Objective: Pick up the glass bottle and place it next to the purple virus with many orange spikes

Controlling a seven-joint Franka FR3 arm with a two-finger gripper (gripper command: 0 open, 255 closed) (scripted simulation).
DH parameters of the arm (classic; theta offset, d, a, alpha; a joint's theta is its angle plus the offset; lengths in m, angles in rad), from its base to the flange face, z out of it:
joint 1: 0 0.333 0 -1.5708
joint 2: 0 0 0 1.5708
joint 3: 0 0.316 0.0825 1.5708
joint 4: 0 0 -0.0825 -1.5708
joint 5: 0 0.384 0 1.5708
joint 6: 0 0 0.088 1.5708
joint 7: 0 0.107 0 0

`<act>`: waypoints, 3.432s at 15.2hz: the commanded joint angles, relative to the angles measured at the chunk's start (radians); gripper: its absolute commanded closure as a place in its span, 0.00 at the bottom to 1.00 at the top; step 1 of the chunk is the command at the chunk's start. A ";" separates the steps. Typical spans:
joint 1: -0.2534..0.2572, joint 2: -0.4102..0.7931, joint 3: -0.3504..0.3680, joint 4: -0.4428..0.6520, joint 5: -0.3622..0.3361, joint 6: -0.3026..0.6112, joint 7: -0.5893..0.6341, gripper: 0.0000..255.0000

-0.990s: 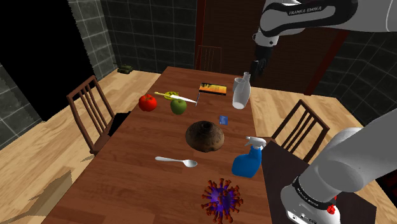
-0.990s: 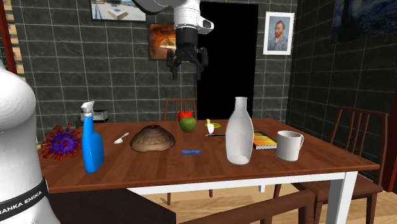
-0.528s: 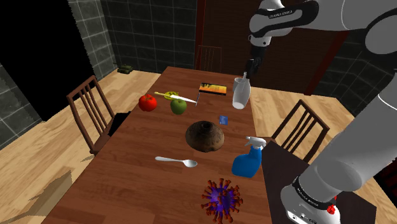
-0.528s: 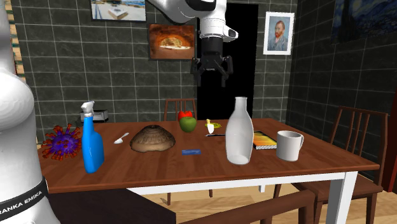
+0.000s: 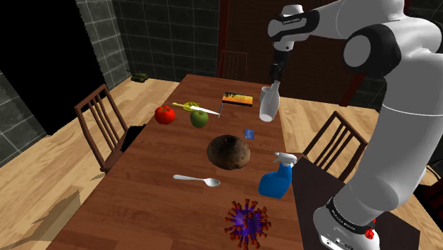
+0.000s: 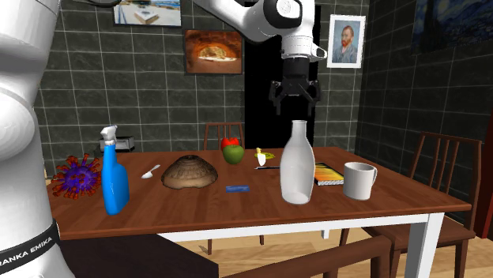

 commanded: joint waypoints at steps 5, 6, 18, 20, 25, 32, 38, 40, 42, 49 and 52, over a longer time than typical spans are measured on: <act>-0.026 0.074 0.001 0.037 0.027 0.033 -0.032 0.00; -0.026 0.076 0.002 0.025 0.028 0.046 -0.033 0.00; -0.025 0.081 0.003 -0.002 0.031 0.078 -0.035 1.00; -0.025 0.081 0.003 -0.002 0.031 0.078 -0.034 1.00; -0.025 0.081 0.003 -0.002 0.031 0.078 -0.034 1.00; -0.027 0.067 0.000 0.059 0.024 0.004 -0.031 1.00; -0.031 0.061 -0.003 0.131 0.021 -0.074 -0.029 1.00; -0.032 0.061 -0.004 0.158 0.020 -0.101 -0.029 1.00; -0.035 0.062 -0.004 0.187 0.020 -0.128 -0.029 1.00; -0.047 0.076 -0.006 0.302 0.025 -0.229 -0.031 1.00; -0.054 0.088 -0.007 0.361 0.029 -0.276 -0.032 1.00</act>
